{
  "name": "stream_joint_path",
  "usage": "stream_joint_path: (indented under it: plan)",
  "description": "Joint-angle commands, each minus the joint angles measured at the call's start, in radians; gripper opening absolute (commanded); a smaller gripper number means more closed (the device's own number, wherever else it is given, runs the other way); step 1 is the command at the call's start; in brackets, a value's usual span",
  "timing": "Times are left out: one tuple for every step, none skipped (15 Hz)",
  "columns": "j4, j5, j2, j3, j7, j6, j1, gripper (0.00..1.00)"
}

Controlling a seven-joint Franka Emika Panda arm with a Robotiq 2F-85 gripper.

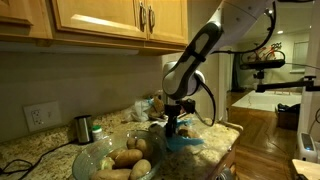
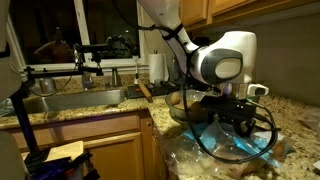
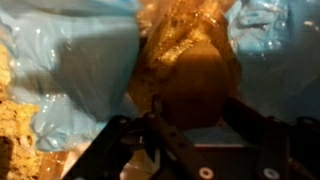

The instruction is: Remove some potatoes from the plastic and put them into the bowl

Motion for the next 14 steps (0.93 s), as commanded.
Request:
stream_joint_path:
  plan:
    - [-0.104,0.016,-0.087,0.001,-0.042,-0.043,-0.027,0.39]
    - [-0.112,0.017,-0.095,-0.002,-0.043,-0.048,-0.026,0.39]
    - [-0.12,0.014,-0.103,-0.007,-0.04,-0.055,-0.024,0.39]
    - [-0.125,0.011,-0.106,-0.012,-0.037,-0.057,-0.021,0.39]
    - [-0.126,0.009,-0.107,-0.017,-0.032,-0.064,-0.019,0.39]
    - [-0.128,0.008,-0.109,-0.021,-0.029,-0.065,-0.018,0.39]
    - [-0.127,0.007,-0.11,-0.024,-0.029,-0.06,-0.017,0.76]
    - [-0.126,0.005,-0.112,-0.025,-0.031,-0.052,-0.015,0.9]
    - [-0.121,0.006,-0.115,-0.023,-0.037,-0.041,-0.015,0.95]
    - [-0.115,0.006,-0.119,-0.021,-0.04,-0.031,-0.014,0.98]
    - [-0.108,0.005,-0.124,-0.019,-0.044,-0.018,-0.012,1.0]
    - [-0.098,0.008,-0.128,-0.016,-0.048,-0.008,-0.01,1.0]
    - [-0.088,0.012,-0.13,-0.013,-0.051,-0.002,-0.009,1.0]
    - [-0.078,0.018,-0.13,-0.011,-0.056,-0.004,-0.009,1.0]
